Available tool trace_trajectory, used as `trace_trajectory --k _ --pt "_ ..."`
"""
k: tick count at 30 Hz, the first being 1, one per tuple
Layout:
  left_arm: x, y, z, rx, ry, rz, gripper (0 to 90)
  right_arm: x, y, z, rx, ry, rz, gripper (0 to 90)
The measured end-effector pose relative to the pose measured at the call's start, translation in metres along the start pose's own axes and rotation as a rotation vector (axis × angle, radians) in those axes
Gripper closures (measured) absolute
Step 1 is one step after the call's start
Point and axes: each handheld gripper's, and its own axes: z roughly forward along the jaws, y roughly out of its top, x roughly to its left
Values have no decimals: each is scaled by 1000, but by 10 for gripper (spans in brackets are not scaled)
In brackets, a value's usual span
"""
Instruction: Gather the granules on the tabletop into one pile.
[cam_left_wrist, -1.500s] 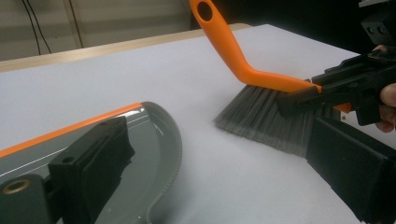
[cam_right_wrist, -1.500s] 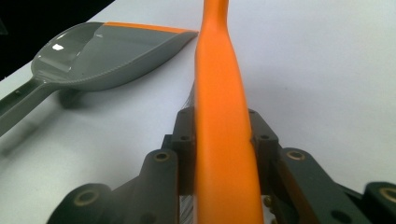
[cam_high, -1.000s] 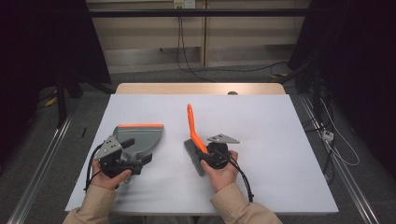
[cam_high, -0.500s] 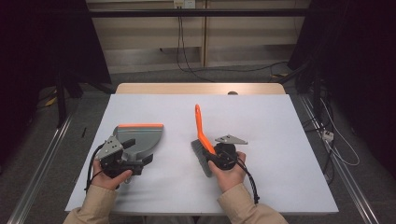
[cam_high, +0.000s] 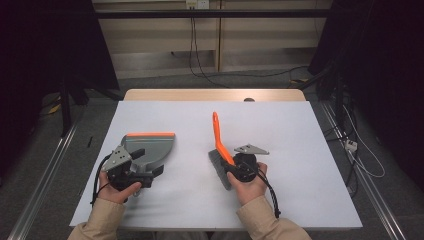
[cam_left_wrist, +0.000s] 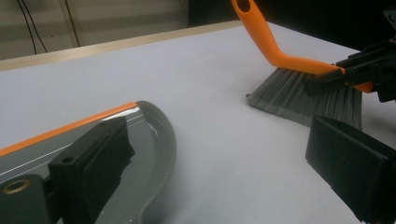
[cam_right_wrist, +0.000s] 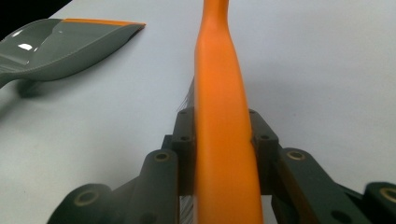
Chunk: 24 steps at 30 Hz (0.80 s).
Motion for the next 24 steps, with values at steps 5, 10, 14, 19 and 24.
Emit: trace_trajectory --k 5,10,14,19,24 --pt "-1 0 1 2 0 0 65 -1 1 1 -8 21 26 706" --pt "0 0 1 2 -2 0 66 1 3 3 -25 42 28 710" --pt "0 0 1 1 1 0 65 3 6 4 -38 72 33 711" --pt "0 0 1 2 -1 -1 66 6 13 1 -64 104 41 711" --pt "0 0 1 3 -1 -1 66 0 30 -10 -108 100 14 711"
